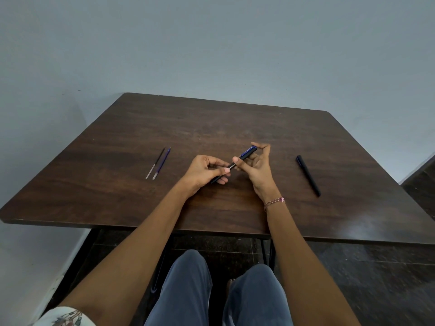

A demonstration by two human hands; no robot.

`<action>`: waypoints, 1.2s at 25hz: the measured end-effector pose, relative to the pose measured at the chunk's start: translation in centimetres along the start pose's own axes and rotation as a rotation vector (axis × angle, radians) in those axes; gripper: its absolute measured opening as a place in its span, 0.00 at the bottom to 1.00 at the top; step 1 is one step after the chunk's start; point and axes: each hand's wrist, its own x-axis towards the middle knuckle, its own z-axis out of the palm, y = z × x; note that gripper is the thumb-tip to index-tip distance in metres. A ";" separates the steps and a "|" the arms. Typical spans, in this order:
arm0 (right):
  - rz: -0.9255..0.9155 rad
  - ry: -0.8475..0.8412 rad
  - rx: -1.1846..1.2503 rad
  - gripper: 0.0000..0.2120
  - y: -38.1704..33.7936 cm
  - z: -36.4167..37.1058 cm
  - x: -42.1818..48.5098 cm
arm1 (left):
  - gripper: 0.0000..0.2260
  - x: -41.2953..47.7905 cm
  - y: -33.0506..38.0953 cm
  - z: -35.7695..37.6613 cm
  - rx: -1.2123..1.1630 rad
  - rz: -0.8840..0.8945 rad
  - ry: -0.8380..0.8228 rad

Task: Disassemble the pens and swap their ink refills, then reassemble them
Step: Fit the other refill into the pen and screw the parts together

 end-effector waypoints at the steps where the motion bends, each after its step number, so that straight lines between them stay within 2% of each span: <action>1: -0.005 0.011 -0.004 0.27 0.0 0.1 0.0 | 0.05 0.0 0.0 0.0 -0.008 0.001 0.003; 7: 0.011 0.095 -0.032 0.28 0.4 0.2 0.2 | 0.09 -0.2 0.0 0.4 -0.013 0.026 -0.009; 12: 0.097 0.280 -0.012 0.27 0.5 0.0 0.6 | 0.16 -0.6 0.2 0.6 0.103 0.053 -0.020; 14: 0.118 0.333 0.006 0.27 0.3 0.0 0.5 | 0.19 -0.9 0.4 0.3 0.105 0.031 -0.081; 16: 0.150 0.356 0.028 0.26 0.1 0.0 0.5 | 0.20 -1.3 0.6 0.2 0.003 -0.008 -0.161; 19: 0.191 0.344 0.052 0.23 -0.4 0.1 0.4 | 0.20 -2.0 0.8 0.9 -0.034 -0.014 -0.141; 22: 0.185 0.426 0.079 0.13 -0.9 0.1 0.1 | 0.21 -2.3 1.2 2.6 0.045 0.003 -0.094; 25: 0.108 0.530 -0.199 0.14 -2.0 -1.8 0.3 | 0.26 -2.2 1.2 5.0 0.161 0.051 -0.065; 27: 0.062 0.468 -0.462 0.15 -2.9 -4.4 1.0 | 0.28 -2.0 1.3 6.7 0.254 0.078 -0.036; 30: 0.077 0.266 -0.809 0.15 -4.3 -8.3 2.0 | 0.28 -1.2 1.6 9.9 0.404 0.119 -0.023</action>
